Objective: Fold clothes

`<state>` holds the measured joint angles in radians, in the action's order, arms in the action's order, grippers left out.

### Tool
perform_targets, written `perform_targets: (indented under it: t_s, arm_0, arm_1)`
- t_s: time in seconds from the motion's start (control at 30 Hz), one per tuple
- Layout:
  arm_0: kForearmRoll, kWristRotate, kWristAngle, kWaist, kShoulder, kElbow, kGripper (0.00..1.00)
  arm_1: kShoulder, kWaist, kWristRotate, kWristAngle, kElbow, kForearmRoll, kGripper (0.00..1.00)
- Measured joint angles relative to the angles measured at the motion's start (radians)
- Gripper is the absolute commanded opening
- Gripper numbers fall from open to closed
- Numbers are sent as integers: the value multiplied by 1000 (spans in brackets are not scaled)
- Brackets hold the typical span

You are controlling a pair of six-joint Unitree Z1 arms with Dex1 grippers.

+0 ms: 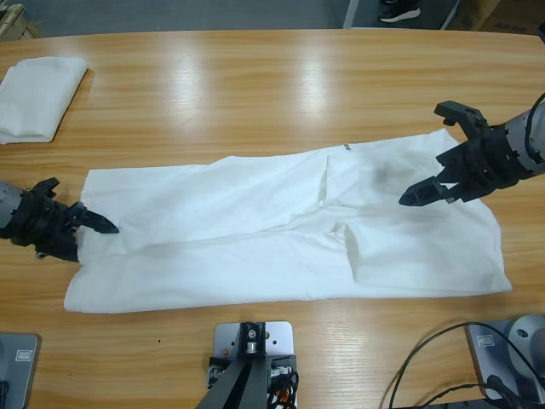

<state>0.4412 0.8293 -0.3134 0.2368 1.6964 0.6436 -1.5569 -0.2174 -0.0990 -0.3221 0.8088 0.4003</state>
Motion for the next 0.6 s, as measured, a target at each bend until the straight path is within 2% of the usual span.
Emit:
perform_targets:
  t_s: [0.23, 0.27, 0.37, 0.4, 0.43, 0.47, 0.6]
  arm_0:
    - [-40, -10, -29, 10, -26, -37, 616]
    - [-41, -11, -33, 10, -25, -38, 589]
    - [-46, -21, -49, 10, -18, -38, 375]
    - [-49, -30, -59, 10, -13, -38, 248]
    - [-51, -43, -65, 10, -8, -38, 71]
    - [-52, -60, -70, 10, -5, -37, 0]
    - [-52, -129, -77, 10, 3, -35, 0]
  arm_1:
    - [-7, 0, 0, 0, 0, -4, 1000]
    - [-7, 0, 0, 0, 0, -4, 1000]
    - [-7, 0, 0, 0, -1, -4, 1000]
    - [-7, 0, 0, 0, -1, -4, 1000]
    - [-7, 0, 0, 0, -1, -4, 1000]
    - [-7, 0, 0, 0, -1, -4, 1000]
    - [-8, 0, 0, 0, -1, -4, 1000]
